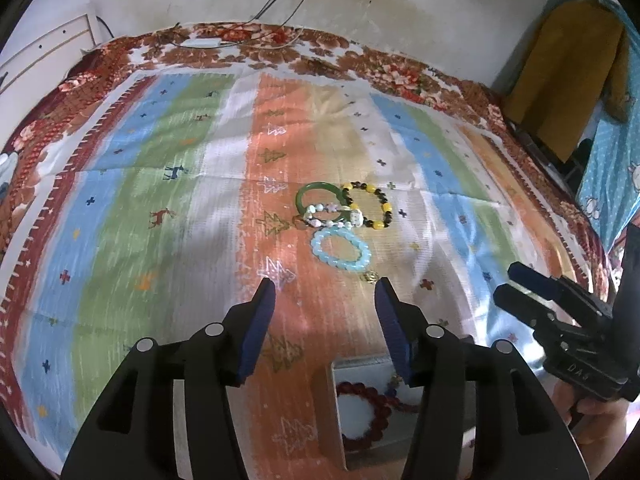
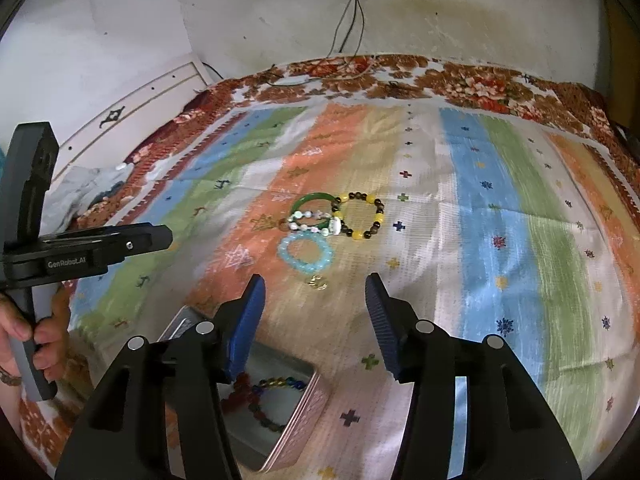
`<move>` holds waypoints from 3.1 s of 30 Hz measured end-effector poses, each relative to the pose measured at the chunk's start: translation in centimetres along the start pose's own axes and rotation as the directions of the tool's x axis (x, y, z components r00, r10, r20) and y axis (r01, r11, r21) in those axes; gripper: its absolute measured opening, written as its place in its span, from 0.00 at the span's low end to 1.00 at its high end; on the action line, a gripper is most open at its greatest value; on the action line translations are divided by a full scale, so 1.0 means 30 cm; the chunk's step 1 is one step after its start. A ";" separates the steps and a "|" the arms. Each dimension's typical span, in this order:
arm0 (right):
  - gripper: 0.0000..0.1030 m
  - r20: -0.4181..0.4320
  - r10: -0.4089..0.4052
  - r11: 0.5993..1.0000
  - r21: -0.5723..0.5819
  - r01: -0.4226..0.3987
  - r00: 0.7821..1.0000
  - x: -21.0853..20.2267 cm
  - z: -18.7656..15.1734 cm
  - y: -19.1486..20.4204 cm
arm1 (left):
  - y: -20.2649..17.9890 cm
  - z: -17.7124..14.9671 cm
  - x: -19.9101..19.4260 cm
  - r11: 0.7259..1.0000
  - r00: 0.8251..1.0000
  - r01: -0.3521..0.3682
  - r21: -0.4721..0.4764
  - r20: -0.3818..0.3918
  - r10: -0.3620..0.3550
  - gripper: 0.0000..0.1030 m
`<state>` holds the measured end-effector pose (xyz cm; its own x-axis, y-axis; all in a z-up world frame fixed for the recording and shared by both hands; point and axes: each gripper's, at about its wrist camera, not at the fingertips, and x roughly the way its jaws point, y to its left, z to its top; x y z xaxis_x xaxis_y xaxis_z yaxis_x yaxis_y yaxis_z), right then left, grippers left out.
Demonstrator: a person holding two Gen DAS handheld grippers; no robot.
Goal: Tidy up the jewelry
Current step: 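Open both grippers to drop the bracelets into the silver tin, then move both grippers toward the green jade bangle and yellow-black bead bracelet, then grasp the green jade bangle with the left gripper while the right grasps the yellow-black bracelet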
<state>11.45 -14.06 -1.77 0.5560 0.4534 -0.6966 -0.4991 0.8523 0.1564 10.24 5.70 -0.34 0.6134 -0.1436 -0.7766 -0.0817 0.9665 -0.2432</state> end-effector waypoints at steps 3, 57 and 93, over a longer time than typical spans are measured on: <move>0.54 -0.011 -0.002 1.000 0.008 0.002 1.000 0.028 0.017 -0.015 | 0.004 0.018 0.028 1.000 1.000 -0.002 0.005 -0.014 0.002 0.51; 0.71 -0.165 -0.081 0.995 0.038 0.088 0.983 0.423 0.176 -0.156 | 0.052 0.278 0.464 0.994 0.988 -0.100 0.049 -0.115 0.105 0.61; 0.71 -0.247 -0.143 0.989 0.012 0.151 0.958 0.653 0.210 -0.225 | 0.080 0.330 0.721 0.982 0.965 -0.144 0.125 -0.202 0.167 0.61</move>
<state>29.89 -9.28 -12.05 0.4404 0.2484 -0.8628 -0.4017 0.9139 0.0581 31.08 7.03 -11.98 0.4195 -0.0201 -0.9075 -0.0702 0.9960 -0.0545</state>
